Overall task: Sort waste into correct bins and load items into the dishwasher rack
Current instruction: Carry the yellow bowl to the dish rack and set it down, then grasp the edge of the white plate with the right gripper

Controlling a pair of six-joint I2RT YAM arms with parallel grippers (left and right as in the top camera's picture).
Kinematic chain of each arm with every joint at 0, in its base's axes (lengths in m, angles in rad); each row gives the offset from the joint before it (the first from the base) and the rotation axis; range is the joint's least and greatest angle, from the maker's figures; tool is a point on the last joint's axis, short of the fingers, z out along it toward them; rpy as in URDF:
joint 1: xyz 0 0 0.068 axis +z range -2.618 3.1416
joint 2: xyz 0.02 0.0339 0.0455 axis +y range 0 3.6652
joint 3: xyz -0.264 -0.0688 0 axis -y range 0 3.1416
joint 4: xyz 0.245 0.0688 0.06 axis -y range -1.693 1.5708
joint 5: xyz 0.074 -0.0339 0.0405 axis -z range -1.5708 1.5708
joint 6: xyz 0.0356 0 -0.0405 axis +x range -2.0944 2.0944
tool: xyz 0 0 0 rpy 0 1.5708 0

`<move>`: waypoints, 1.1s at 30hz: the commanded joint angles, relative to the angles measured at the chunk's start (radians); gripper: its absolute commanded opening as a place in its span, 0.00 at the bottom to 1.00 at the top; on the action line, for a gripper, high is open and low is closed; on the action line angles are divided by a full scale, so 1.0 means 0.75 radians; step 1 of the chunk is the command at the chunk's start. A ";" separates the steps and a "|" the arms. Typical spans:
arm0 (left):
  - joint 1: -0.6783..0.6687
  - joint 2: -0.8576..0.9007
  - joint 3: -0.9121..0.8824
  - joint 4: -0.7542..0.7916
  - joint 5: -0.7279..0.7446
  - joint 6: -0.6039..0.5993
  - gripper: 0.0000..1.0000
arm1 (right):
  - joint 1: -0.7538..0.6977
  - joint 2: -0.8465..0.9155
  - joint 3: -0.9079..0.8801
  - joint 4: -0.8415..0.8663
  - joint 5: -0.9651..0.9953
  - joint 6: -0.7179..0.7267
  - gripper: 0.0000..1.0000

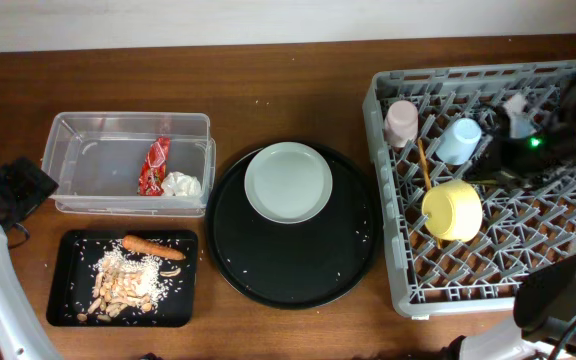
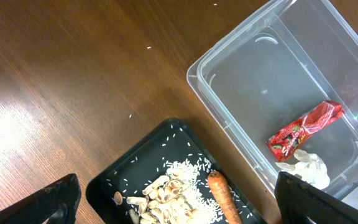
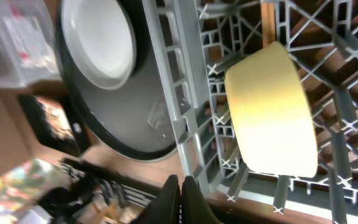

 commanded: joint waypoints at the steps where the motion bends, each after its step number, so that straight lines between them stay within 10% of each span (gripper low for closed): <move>1: 0.005 -0.021 0.023 -0.002 0.003 0.019 0.99 | 0.094 -0.007 -0.091 0.011 0.208 0.075 0.04; 12: 0.005 -0.020 0.023 -0.002 0.003 0.020 0.99 | 0.134 -0.006 -0.395 0.346 0.713 0.438 0.04; 20: 0.005 -0.021 0.023 -0.002 0.003 0.020 0.99 | 0.200 -0.024 -0.176 0.214 0.028 0.165 0.08; 31: 0.005 -0.021 0.023 -0.002 0.003 0.020 0.99 | 0.741 -0.024 -0.218 0.630 0.069 0.318 0.30; 32: 0.005 -0.021 0.023 -0.002 0.003 0.020 0.99 | 0.771 -0.024 -0.218 0.660 0.069 0.321 0.35; 33: 0.005 -0.021 0.023 -0.001 0.003 0.020 0.99 | 0.804 -0.024 -0.218 0.703 0.069 0.410 0.98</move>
